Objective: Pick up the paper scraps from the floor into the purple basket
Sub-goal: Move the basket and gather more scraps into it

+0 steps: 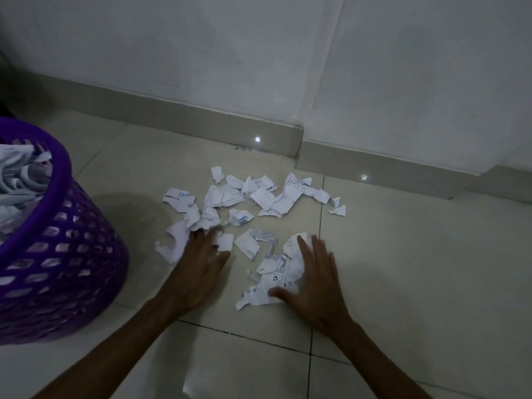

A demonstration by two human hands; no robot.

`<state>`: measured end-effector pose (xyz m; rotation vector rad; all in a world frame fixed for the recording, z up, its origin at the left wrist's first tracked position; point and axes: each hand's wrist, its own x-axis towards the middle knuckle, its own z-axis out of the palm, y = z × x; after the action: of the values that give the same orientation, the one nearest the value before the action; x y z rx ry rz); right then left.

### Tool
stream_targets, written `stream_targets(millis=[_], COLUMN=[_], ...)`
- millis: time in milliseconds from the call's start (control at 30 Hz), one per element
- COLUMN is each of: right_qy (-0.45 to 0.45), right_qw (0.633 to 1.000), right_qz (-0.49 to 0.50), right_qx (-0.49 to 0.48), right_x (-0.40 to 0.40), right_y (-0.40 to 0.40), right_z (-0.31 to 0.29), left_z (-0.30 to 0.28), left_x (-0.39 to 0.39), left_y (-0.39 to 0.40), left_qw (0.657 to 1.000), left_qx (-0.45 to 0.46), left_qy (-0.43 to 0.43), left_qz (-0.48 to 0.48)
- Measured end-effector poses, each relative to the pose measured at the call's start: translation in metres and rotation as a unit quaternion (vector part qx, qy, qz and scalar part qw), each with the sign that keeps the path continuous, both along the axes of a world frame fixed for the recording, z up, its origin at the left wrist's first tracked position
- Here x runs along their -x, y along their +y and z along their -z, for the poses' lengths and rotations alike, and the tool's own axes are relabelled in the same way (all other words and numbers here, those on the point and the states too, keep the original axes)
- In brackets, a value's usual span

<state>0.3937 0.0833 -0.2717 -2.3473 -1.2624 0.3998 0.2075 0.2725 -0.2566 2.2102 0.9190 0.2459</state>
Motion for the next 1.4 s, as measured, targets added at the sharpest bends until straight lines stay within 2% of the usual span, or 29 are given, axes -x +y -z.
stream_targets(millis=[67, 200, 267, 333, 400, 467, 533, 600, 733, 800, 900, 1033, 1100, 1267, 1400], right_qy=[-0.002, -0.025, -0.032, -0.036, -0.039, -0.047, -0.050, -0.059, -0.094, -0.096, -0.079, -0.032, -0.035, -0.048, 0.027], right_qw=[0.999, 0.997, 0.996, 0.995, 0.994, 0.994, 0.993, 0.991, 0.988, 0.986, 0.984, 0.969, 0.964, 0.970, 0.973], right_qz=[-0.029, -0.069, -0.075, -0.080, -0.082, -0.081, -0.085, -0.094, -0.091, -0.096, -0.109, -0.105, -0.104, -0.114, -0.060], right_qx=[-0.013, -0.035, -0.034, -0.043, -0.054, -0.058, -0.072, -0.076, -0.078, -0.095, -0.120, -0.222, -0.242, -0.210, -0.222], right_x=[0.011, 0.026, 0.030, 0.035, 0.038, 0.041, 0.044, 0.047, 0.056, 0.058, 0.060, 0.060, 0.061, 0.062, 0.060], right_y=[0.006, 0.025, 0.034, 0.043, 0.049, 0.055, 0.062, 0.073, 0.094, 0.100, 0.105, 0.103, 0.101, 0.100, 0.102], right_z=[-0.001, 0.001, 0.003, 0.003, 0.004, 0.008, 0.014, 0.025, 0.036, 0.040, 0.043, 0.049, 0.048, 0.031, 0.021], left_z=[-0.007, -0.023, -0.022, -0.014, -0.006, 0.005, 0.014, 0.020, 0.009, 0.004, 0.006, 0.010, 0.009, -0.003, -0.017], left_x=[0.000, 0.006, 0.010, 0.014, 0.018, 0.022, 0.024, 0.022, 0.015, 0.011, 0.012, 0.016, 0.014, 0.010, 0.013], left_y=[-0.005, -0.001, 0.005, 0.012, 0.014, 0.014, 0.011, 0.009, 0.003, 0.000, -0.003, -0.002, 0.000, -0.004, -0.006], left_qw=[1.000, 0.992, 0.985, 0.981, 0.989, 0.997, 1.000, 0.999, 0.996, 0.990, 0.987, 0.989, 0.987, 0.981, 0.980], left_qx=[-0.002, -0.107, -0.162, -0.189, -0.136, -0.055, -0.026, 0.005, -0.019, -0.048, -0.038, 0.061, 0.081, 0.086, 0.096], left_qy=[-0.023, -0.069, -0.058, -0.034, 0.007, 0.025, -0.003, -0.034, -0.089, -0.130, -0.159, -0.124, -0.116, -0.150, -0.154], left_qz=[0.003, 0.021, 0.027, -0.023, -0.062, -0.042, -0.007, -0.015, -0.018, -0.004, -0.004, -0.061, -0.079, -0.086, -0.080])
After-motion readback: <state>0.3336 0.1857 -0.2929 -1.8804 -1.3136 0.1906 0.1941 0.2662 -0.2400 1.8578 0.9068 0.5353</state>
